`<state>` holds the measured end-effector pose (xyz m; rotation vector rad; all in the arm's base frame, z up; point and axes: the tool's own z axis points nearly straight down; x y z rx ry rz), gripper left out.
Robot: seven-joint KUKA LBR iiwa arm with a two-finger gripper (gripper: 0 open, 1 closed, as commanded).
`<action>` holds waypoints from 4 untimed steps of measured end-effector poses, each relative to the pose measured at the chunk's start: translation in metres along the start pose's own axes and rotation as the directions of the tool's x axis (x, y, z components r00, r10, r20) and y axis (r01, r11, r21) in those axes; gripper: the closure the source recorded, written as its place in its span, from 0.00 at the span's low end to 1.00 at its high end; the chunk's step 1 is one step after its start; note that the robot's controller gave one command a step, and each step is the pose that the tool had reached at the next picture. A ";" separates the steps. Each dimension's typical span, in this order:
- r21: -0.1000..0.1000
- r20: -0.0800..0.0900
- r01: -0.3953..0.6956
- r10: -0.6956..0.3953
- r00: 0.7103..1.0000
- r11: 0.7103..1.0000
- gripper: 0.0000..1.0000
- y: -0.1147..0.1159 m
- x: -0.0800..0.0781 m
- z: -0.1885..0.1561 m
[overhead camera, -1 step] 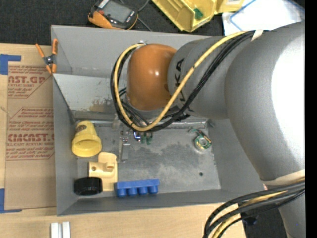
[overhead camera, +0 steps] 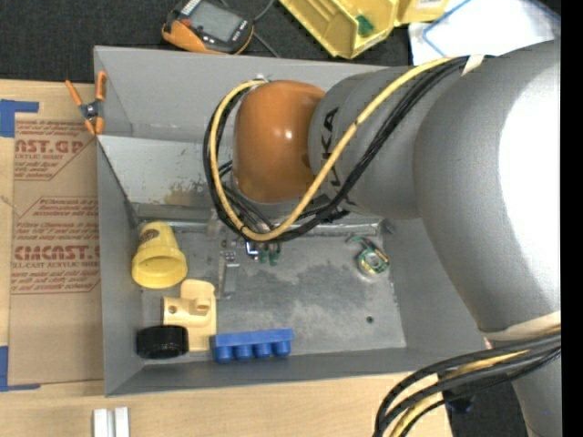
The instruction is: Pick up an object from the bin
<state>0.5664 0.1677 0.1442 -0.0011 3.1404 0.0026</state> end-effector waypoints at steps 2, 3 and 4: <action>0.003 0.001 0.100 -0.100 0.995 0.995 0.00 0.052 -0.001 0.053; 0.002 0.003 0.423 -0.423 0.906 0.906 0.00 0.052 -0.021 0.031; 0.000 0.018 0.196 -0.196 0.980 0.981 0.00 0.054 -0.005 0.070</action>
Offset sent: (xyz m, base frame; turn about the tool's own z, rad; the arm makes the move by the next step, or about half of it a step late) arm -0.0057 0.0667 -0.0488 -0.1527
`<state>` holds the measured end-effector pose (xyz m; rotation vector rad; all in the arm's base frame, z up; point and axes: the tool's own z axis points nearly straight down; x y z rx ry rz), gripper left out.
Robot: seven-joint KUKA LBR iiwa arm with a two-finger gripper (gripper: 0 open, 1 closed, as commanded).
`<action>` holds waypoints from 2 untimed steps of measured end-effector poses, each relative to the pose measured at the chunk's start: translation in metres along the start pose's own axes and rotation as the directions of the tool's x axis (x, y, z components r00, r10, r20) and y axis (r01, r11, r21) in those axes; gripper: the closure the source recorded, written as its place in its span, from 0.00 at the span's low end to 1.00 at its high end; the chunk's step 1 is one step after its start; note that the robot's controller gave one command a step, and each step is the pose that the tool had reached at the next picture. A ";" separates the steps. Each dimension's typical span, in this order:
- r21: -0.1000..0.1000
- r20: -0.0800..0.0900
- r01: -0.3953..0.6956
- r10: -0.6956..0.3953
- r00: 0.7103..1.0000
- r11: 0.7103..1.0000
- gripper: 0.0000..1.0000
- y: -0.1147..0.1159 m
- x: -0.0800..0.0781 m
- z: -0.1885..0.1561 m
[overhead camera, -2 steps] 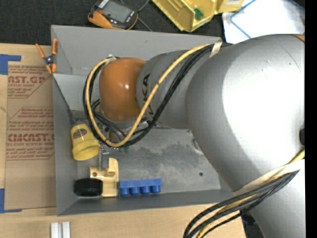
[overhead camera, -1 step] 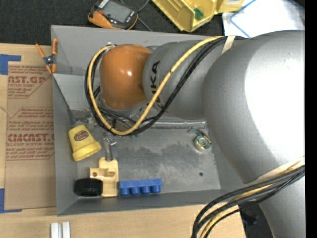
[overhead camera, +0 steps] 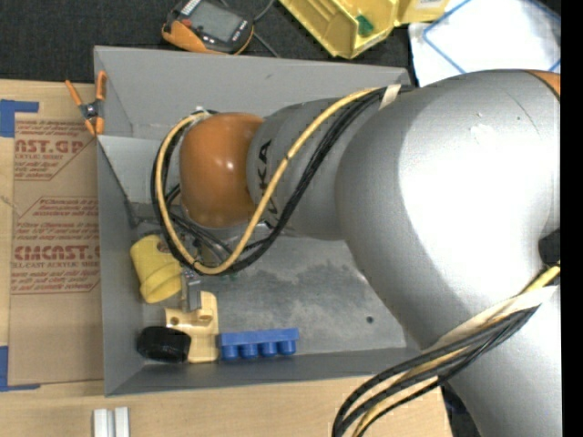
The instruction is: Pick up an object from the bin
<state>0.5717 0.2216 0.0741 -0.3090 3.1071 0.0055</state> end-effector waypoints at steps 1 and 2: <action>0.013 -0.009 0.199 -0.199 0.980 0.980 0.00 0.003 -0.010 0.001; -0.001 -0.004 0.000 0.000 1.000 1.000 0.00 -0.005 -0.008 -0.080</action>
Offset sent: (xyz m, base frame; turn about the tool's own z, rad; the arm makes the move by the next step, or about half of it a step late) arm 0.0085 -0.0080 0.0926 0.0104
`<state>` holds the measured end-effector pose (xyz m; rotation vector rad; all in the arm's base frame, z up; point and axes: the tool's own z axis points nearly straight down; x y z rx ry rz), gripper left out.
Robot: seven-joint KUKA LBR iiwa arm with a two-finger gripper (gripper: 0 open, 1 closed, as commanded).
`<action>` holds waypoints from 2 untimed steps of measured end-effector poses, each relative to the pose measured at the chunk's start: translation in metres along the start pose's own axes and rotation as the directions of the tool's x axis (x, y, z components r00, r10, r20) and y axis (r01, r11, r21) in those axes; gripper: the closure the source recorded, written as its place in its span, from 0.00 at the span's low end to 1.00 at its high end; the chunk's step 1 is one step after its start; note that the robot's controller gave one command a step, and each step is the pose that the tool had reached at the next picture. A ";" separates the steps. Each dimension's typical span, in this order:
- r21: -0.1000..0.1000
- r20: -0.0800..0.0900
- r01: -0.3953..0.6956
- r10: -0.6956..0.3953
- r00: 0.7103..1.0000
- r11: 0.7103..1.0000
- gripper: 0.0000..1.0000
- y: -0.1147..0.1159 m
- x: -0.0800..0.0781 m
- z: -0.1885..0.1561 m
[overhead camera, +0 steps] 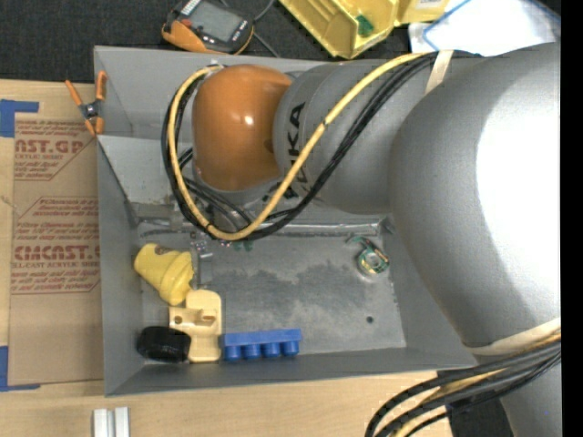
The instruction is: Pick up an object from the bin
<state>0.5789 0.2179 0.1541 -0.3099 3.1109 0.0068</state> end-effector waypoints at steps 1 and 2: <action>0.011 -0.002 0.239 -0.239 0.971 0.971 0.00 0.016 0.003 -0.044; 0.002 0.010 0.093 -0.093 0.996 0.996 0.00 0.025 0.001 0.053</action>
Offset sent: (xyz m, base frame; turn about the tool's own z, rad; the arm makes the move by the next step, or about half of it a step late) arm -0.0058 0.0250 -0.0568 -0.0905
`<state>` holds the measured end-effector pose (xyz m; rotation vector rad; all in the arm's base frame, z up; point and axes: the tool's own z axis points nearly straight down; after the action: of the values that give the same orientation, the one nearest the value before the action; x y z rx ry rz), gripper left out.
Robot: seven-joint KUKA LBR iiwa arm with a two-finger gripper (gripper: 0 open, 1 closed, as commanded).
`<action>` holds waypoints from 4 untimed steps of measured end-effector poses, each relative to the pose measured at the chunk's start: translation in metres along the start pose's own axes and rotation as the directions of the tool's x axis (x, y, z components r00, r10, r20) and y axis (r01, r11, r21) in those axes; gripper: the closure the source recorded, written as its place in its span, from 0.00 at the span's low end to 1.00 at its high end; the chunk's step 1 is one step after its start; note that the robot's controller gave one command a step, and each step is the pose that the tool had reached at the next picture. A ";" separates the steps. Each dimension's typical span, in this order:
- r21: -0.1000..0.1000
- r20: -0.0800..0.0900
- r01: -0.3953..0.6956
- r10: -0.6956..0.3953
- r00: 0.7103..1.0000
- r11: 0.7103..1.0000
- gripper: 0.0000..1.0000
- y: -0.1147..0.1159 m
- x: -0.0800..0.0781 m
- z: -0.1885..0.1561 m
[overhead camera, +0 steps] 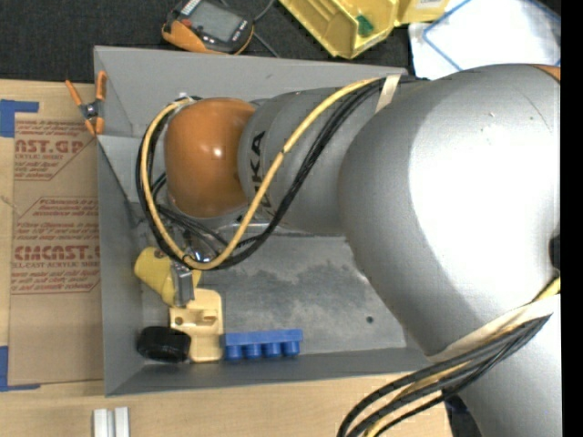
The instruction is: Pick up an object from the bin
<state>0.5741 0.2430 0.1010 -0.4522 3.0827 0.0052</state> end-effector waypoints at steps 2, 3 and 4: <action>-0.004 -0.005 0.019 -0.019 1.000 1.000 0.00 -0.002 0.002 0.029; 0.000 -0.001 0.023 -0.023 1.000 1.000 0.00 -0.003 0.000 0.006; -0.004 0.002 0.017 -0.017 1.000 1.000 0.00 0.000 0.010 -0.105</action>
Offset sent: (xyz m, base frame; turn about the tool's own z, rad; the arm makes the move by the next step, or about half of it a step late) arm -0.0019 -0.0055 -0.0310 -0.0221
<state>0.5620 0.2395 0.2062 -0.4783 3.0778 0.0108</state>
